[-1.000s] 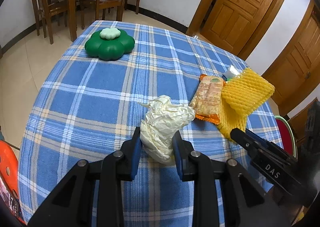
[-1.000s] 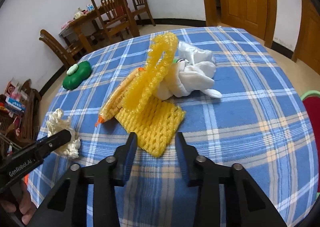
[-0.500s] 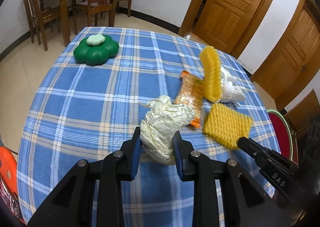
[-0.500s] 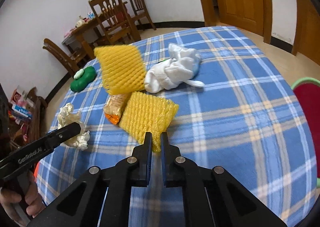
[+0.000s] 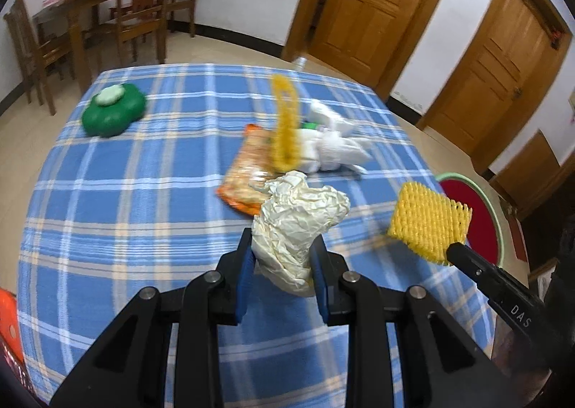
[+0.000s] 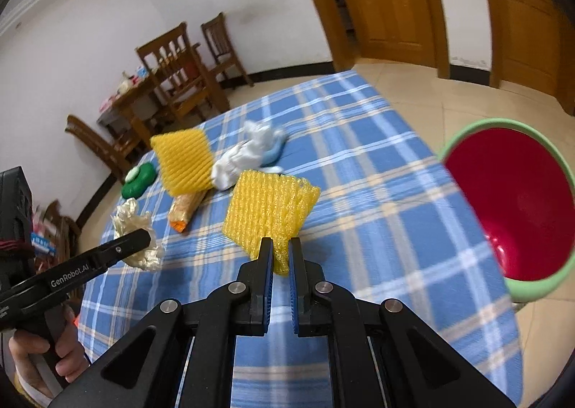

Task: Collect trash
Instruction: 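Carry the white plastic and yellow netting over the red bin with both tools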

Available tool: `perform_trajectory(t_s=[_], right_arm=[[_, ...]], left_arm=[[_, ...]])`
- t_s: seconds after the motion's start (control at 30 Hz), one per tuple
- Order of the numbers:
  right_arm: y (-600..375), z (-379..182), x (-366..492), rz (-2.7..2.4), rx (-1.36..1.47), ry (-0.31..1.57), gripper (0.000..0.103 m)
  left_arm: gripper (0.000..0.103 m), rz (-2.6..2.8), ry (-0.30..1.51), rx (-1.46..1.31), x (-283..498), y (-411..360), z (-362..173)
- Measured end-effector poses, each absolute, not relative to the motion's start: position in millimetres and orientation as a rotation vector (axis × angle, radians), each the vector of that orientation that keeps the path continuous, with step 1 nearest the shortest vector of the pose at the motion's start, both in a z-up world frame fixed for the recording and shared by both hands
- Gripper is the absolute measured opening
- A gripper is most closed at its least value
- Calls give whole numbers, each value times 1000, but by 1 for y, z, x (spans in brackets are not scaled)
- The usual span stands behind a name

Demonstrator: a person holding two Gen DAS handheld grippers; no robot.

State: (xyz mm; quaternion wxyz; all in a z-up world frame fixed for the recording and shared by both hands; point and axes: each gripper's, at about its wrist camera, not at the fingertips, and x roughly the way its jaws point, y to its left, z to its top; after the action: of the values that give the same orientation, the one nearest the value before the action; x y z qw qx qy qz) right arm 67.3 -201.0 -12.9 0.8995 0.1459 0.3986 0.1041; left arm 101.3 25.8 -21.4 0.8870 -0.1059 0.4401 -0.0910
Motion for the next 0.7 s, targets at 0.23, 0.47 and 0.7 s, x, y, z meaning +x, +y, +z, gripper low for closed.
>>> perform_trajectory(t_s=[0.23, 0.47, 0.7], right_arm=[[-239, -7, 52, 145, 360, 787, 8], [-279, -3, 42, 57, 405, 754, 8], [-312, -5, 39, -18, 439, 740, 8]], left_arm=[[29, -281, 925, -178, 104, -14, -12], [29, -364, 926, -129, 111, -58, -5], [29, -443, 926, -74, 120, -104, 0]])
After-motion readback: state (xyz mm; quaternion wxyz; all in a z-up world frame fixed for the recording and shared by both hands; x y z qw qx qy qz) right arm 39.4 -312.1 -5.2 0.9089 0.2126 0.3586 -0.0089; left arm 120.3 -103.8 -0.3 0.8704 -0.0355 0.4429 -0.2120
